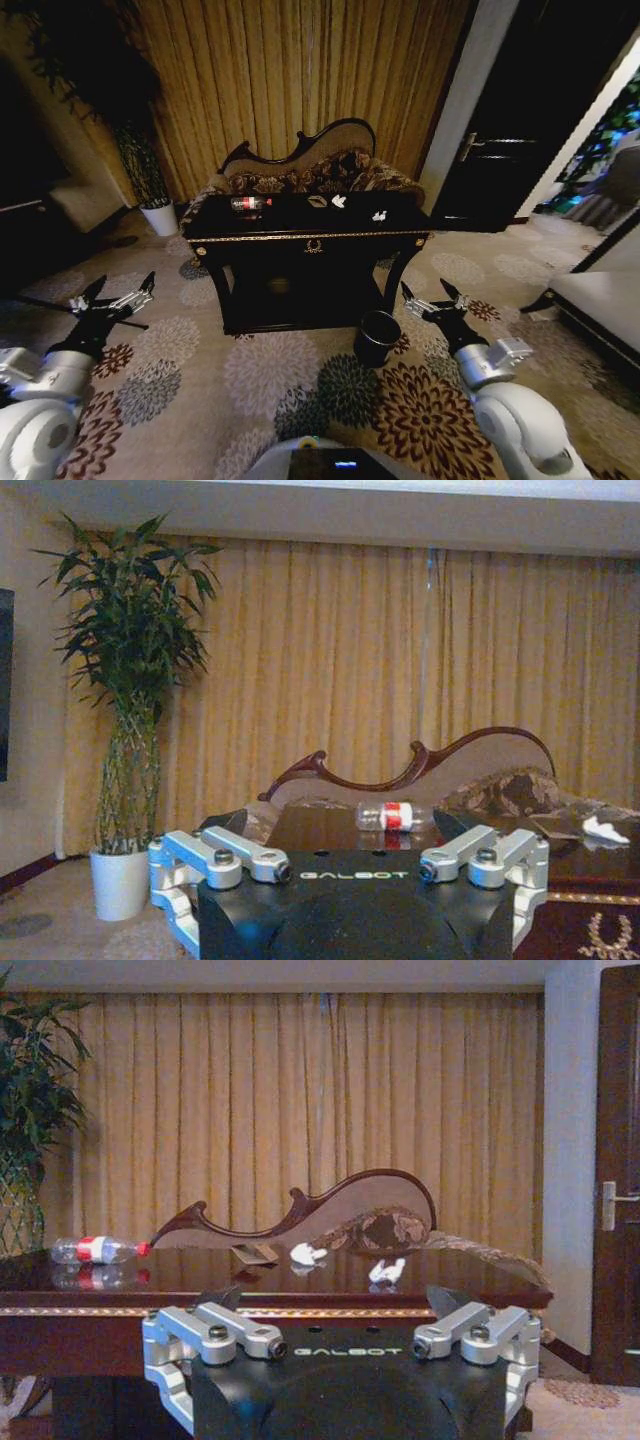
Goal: Move to the front of the table and place the trash on the table into the trash bin.
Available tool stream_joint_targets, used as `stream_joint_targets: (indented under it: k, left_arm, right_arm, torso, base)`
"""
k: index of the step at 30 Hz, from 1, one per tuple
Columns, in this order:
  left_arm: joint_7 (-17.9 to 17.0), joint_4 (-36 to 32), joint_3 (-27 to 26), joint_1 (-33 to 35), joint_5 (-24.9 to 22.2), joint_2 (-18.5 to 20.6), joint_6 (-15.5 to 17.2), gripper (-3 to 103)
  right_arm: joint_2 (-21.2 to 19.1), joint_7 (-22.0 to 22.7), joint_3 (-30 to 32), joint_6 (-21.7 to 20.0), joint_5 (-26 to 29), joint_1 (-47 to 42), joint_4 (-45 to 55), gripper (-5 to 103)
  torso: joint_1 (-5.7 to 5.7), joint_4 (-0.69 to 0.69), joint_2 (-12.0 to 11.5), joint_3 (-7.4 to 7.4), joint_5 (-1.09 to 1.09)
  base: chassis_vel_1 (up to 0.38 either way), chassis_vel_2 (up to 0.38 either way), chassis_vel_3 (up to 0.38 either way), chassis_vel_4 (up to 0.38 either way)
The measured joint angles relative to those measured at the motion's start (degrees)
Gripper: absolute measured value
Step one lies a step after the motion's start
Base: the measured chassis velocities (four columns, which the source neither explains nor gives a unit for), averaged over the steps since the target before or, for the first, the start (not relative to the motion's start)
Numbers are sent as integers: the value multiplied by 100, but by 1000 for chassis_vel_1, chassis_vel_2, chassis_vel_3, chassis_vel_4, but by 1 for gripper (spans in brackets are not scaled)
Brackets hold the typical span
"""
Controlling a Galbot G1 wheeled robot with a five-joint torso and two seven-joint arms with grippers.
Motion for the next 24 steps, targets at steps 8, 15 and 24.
stream_joint_targets:
  k: [8,15,24]
  left_arm:
    - [5,11,18,-8,0,-2,-5,100]
    - [22,24,20,-15,3,-1,-9,100]
    - [37,37,25,-2,7,-15,-42,100]
  right_arm:
    - [-6,0,-16,0,-9,10,-11,100]
    - [1,-2,-44,0,-50,19,-30,100]
    - [-1,-7,-48,18,-99,20,-42,100]
  torso:
    - [0,0,0,1,1]
    - [0,2,0,0,0]
    - [0,0,0,0,1]
  base:
    - [-189,186,194,-184]
    - [-181,197,185,-201]
    - [-203,184,208,-202]
